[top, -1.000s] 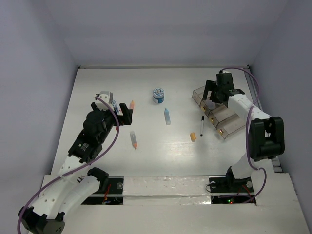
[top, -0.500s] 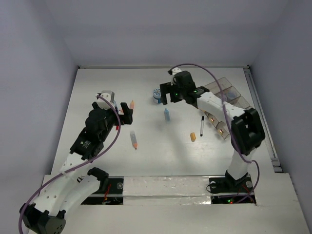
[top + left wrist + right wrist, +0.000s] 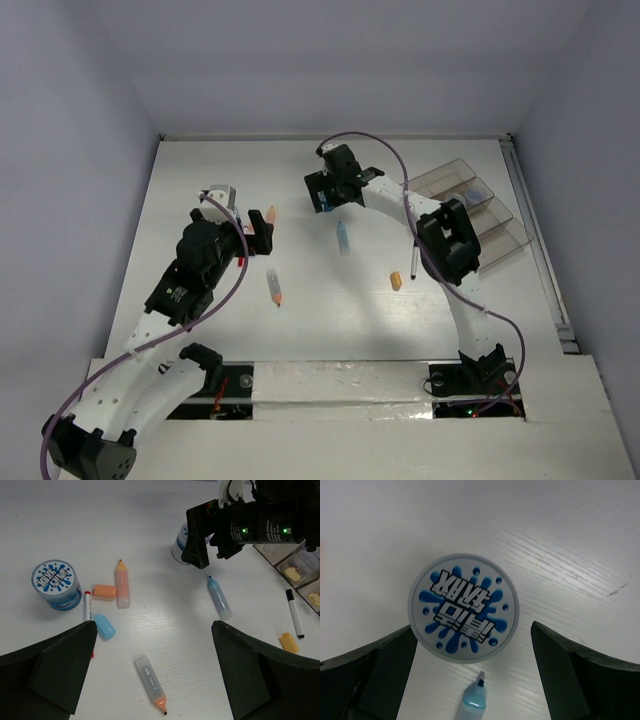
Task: Sort the stationery into containers
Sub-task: Pick up the stationery from the center of the board, then place the stationery in the storage box, then pick up the stationery from the storage box, then place the stationery in the storage box, then pick up the stationery from the corner of the board.
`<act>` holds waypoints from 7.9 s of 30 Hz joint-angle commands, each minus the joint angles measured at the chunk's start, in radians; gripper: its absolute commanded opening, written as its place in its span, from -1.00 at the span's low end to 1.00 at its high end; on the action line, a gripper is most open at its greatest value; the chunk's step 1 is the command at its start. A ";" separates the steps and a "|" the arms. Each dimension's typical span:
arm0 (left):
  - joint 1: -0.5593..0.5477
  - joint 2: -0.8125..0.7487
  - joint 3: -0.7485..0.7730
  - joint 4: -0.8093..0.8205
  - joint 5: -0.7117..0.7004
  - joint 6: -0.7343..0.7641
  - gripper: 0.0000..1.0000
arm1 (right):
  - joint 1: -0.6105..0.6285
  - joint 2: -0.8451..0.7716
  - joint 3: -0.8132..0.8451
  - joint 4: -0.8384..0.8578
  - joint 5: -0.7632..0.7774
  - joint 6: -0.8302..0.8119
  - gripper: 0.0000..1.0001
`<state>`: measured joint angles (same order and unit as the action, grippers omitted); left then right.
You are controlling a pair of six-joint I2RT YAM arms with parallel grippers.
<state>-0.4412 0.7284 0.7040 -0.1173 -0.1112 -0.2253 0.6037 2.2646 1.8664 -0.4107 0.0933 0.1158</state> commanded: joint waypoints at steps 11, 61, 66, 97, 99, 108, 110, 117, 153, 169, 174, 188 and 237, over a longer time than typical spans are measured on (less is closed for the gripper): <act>0.006 -0.007 0.043 0.039 0.022 0.000 0.98 | 0.005 0.079 0.195 0.003 0.068 0.019 0.38; -0.197 -0.225 0.034 0.027 0.036 -0.002 0.98 | -0.760 -0.695 -0.674 0.128 0.275 0.176 -0.22; -0.197 -0.224 0.034 0.025 0.028 0.001 0.98 | -0.769 -0.683 -0.697 0.158 0.272 0.188 -0.06; -0.168 -0.165 0.035 0.027 0.031 -0.013 0.98 | -0.769 -0.628 -0.572 0.067 0.217 0.137 0.85; -0.168 -0.162 0.035 0.028 0.039 -0.009 0.98 | -0.769 -0.585 -0.530 -0.006 0.204 0.101 0.89; -0.168 -0.164 0.038 0.027 0.035 -0.003 0.98 | -0.769 -0.453 -0.375 -0.230 0.154 0.016 0.90; -0.180 -0.161 0.040 0.025 0.031 0.000 0.98 | -0.759 -0.453 -0.366 -0.253 0.174 0.009 0.91; -0.200 -0.168 0.042 0.022 0.024 0.003 0.98 | -0.726 -0.425 -0.325 -0.303 0.229 -0.018 0.91; -0.218 -0.188 0.042 0.016 -0.002 0.006 0.98 | -0.699 -0.589 -0.466 -0.016 0.463 0.116 -0.28; -0.218 -0.172 0.040 0.018 -0.007 0.006 0.98 | -0.729 -0.668 -0.704 0.239 0.388 0.254 -0.33; -0.218 -0.167 0.040 0.019 -0.005 0.007 0.98 | -0.729 -0.662 -0.736 0.265 0.388 0.263 -0.33; -0.218 -0.153 0.040 0.019 -0.013 0.004 0.98 | -0.729 -0.704 -0.805 0.293 0.391 0.318 0.99; 0.305 0.925 0.445 -0.073 -0.219 -0.085 0.82 | -0.237 -1.399 -1.181 0.431 -0.607 0.288 1.00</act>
<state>-0.1623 1.6299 1.0946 -0.1818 -0.2802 -0.3183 0.3561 0.8986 0.6701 -0.0006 -0.4820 0.4152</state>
